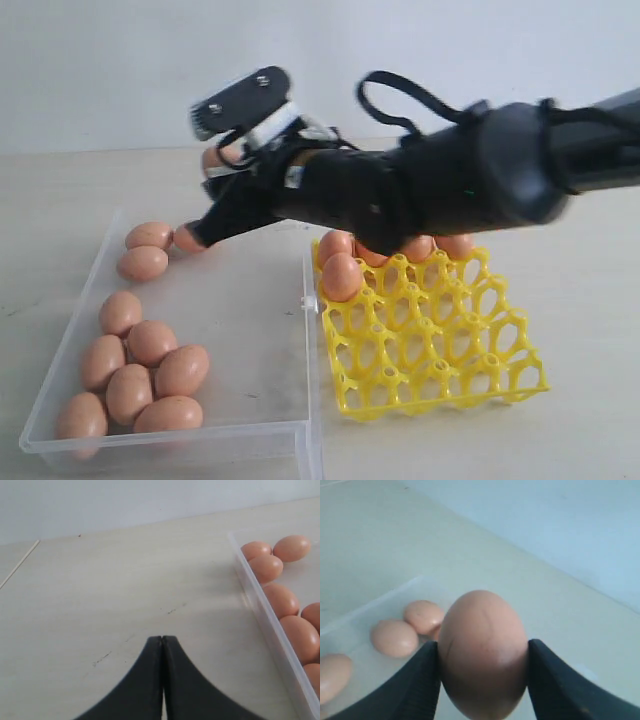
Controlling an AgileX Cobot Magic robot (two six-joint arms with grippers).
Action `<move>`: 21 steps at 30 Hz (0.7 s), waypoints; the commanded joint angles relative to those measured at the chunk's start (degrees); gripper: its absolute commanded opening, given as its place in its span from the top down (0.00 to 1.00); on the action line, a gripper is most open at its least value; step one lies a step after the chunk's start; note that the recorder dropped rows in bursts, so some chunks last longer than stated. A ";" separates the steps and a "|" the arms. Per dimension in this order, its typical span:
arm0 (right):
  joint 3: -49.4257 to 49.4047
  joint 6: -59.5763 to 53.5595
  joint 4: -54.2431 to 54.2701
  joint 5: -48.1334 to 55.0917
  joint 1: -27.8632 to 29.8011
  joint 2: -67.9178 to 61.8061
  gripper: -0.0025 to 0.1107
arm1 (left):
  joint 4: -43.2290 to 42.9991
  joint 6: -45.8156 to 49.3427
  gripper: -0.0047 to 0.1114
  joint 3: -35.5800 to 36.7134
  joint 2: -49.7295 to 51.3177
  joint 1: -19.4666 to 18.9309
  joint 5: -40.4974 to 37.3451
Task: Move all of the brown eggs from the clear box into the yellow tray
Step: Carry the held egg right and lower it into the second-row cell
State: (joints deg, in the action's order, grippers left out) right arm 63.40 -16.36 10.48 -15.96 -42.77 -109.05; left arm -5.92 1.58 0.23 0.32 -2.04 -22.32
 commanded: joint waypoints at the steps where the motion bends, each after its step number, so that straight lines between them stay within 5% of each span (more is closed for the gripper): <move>1: -13.31 -1.67 3.77 -11.57 4.00 8.11 0.98 | 0.14 -0.25 0.96 -0.23 -0.32 0.43 0.52; 8: -24.67 -1.67 6.62 -14.23 7.58 10.96 0.98 | 0.14 -0.25 0.96 -0.23 -0.32 0.43 0.52; 21: -25.77 -1.67 12.69 -17.22 7.58 4.18 0.98 | 0.14 -0.25 0.96 -0.23 -0.32 0.43 0.52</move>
State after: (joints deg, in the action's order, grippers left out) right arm 37.82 -17.47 22.54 -31.66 -35.56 -104.05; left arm -5.92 1.58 0.23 0.32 -2.04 -22.32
